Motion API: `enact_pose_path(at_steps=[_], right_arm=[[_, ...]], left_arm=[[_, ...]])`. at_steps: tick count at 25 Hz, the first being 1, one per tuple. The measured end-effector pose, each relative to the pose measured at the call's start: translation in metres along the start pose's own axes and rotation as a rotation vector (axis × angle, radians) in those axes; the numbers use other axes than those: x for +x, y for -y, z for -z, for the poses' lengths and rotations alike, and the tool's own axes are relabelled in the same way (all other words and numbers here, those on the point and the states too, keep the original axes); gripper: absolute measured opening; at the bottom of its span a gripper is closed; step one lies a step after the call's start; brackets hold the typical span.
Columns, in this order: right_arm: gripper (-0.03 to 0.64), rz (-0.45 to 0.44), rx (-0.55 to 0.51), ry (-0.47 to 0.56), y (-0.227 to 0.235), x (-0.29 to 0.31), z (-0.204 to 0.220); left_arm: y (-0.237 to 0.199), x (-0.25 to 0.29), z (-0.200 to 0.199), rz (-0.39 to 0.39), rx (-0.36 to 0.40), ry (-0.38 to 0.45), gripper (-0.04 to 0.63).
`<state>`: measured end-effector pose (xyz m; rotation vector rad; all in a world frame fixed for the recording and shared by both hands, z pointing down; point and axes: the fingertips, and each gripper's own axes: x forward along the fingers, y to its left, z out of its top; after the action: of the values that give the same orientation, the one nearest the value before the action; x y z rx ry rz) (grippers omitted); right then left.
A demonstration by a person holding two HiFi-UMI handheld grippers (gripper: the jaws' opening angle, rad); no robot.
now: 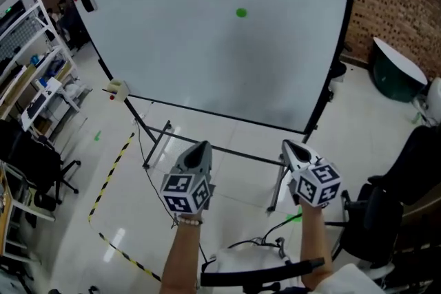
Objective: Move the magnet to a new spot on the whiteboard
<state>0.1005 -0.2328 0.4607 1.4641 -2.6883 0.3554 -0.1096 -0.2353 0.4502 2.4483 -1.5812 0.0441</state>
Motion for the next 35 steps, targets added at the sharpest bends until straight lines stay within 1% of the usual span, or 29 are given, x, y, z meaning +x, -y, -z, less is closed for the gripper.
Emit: enact_pose_path(at_steps=[3,8,11,14,16,21,24,30,35], right_arm=[[0.008,-0.043,-0.010,-0.020,-0.036,0.008,0.004],[0.008,-0.103,-0.018,-0.046,-0.104,0.023,0.022],[0.008,-0.121,0.004,-0.066,-0.145,0.022,0.041],[0.008,-0.121,0.060,-0.076,-0.172,0.017,0.063],[0.008,-0.116,0.094,-0.085,-0.180,0.014,0.074],[0.008,-0.080,0.097,-0.090,-0.177,0.004,0.080],[0.008,-0.063,0.078,-0.085,-0.177,-0.001,0.074],[0.008,-0.056,0.038,-0.073,-0.176,-0.006,0.058],[0.008,-0.062,0.016,-0.079,-0.176,-0.008,0.054]], left_arm=[[0.005,-0.036,0.039,0.008,-0.058,-0.068,0.002],[-0.008,-0.084,0.084,0.019,-0.113,-0.137,0.002],[-0.022,-0.112,0.100,0.010,-0.139,-0.166,0.002],[-0.041,-0.129,0.103,-0.004,-0.141,-0.178,0.002],[-0.051,-0.131,0.100,-0.006,-0.138,-0.174,0.002],[-0.055,-0.127,0.088,0.012,-0.125,-0.151,0.002],[-0.050,-0.126,0.083,0.026,-0.130,-0.136,0.002],[-0.030,-0.120,0.071,0.069,-0.132,-0.109,0.002],[-0.020,-0.120,0.064,0.078,-0.131,-0.095,0.002]])
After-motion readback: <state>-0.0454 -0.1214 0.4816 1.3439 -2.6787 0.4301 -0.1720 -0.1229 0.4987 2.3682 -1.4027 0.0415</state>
